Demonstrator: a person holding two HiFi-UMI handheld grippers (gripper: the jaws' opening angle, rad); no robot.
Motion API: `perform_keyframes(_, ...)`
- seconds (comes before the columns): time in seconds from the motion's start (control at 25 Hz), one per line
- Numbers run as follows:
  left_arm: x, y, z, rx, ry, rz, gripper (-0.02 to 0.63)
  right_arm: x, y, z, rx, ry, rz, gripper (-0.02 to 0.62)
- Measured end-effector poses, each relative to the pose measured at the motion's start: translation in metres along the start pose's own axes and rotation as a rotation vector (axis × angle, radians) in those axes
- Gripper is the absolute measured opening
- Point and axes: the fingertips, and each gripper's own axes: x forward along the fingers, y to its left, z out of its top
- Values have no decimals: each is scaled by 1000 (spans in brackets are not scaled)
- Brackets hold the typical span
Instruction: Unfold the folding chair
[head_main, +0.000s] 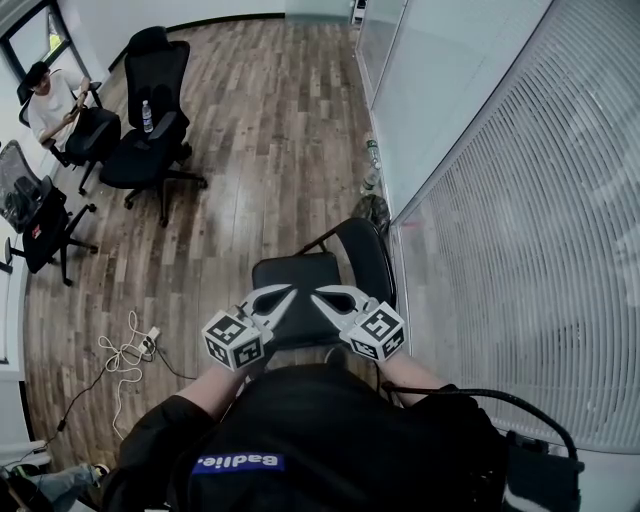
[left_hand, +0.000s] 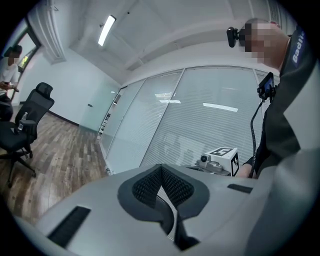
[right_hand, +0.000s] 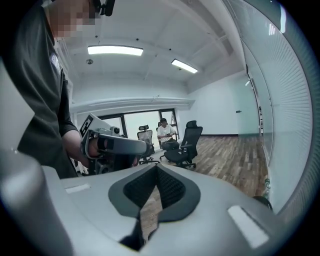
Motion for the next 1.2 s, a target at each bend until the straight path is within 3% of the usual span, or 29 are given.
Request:
perform_keyframes(0.36,-2,-6,4,-6,-42,32,6,-10,7,15,-15,-49,-2,2)
perform_keyframes(0.56,0,-14,7,31,-38,22,6,-12,9,24,-25,-75,1,2)
perform_keyframes(1.2,-6,-25,4,49,-36,13,6,-15,16,24,-29,-69,8,2)
